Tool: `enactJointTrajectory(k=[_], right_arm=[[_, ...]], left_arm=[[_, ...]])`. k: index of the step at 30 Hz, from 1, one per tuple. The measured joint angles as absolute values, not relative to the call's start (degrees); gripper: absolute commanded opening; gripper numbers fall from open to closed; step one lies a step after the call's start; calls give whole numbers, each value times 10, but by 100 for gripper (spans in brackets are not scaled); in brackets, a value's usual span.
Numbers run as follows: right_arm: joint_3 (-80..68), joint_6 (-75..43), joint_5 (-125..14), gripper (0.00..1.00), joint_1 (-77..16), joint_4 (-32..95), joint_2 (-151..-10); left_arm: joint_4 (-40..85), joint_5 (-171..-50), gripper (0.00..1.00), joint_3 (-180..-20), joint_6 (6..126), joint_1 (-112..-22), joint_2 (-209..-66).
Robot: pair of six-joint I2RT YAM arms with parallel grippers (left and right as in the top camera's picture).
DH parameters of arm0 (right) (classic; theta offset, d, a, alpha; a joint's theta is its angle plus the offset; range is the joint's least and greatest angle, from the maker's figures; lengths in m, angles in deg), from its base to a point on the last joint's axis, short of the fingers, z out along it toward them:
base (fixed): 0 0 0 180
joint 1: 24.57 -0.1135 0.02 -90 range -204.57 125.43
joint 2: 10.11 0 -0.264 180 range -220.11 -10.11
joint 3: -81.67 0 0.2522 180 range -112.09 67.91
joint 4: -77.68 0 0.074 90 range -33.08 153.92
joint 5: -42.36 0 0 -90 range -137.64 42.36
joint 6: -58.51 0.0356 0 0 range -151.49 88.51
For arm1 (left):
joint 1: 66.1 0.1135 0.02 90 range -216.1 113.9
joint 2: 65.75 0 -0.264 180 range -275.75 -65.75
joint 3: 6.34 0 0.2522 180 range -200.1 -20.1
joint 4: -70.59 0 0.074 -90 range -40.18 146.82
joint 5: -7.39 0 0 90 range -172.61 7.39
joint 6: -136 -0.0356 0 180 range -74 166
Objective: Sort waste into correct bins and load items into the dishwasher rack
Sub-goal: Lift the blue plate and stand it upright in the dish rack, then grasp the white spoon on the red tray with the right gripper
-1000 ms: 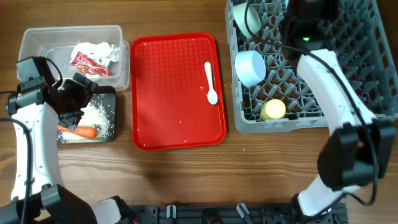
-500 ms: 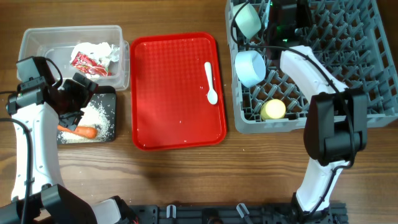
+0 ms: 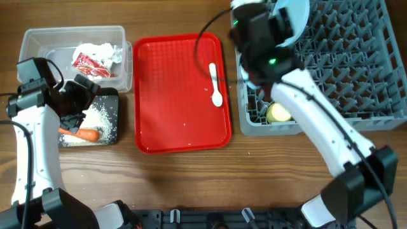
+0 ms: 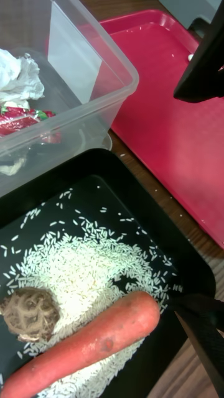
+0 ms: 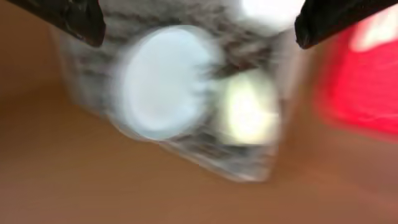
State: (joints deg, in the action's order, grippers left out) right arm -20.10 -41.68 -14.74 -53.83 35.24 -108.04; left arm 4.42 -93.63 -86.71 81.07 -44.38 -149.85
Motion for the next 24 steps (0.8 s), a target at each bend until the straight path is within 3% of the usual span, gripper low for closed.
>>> enactJointTrajectory(k=[3,7,14,24], right_arm=[[-200,-350,-308,100,-569,279,-1081],[-197,-262,-539,83,-568,270,-1106],[-188,-126,-542,71,-567,288,-1224],[-184,-22,-487,70,-567,299,-1316]], left_arm=[[44,-936,100,-867,811,-444,-1498],[44,-936,100,-867,811,-444,-1498],[43,-936,100,-867,811,-444,-1498],[44,-936,100,-867,811,-444,-1498]])
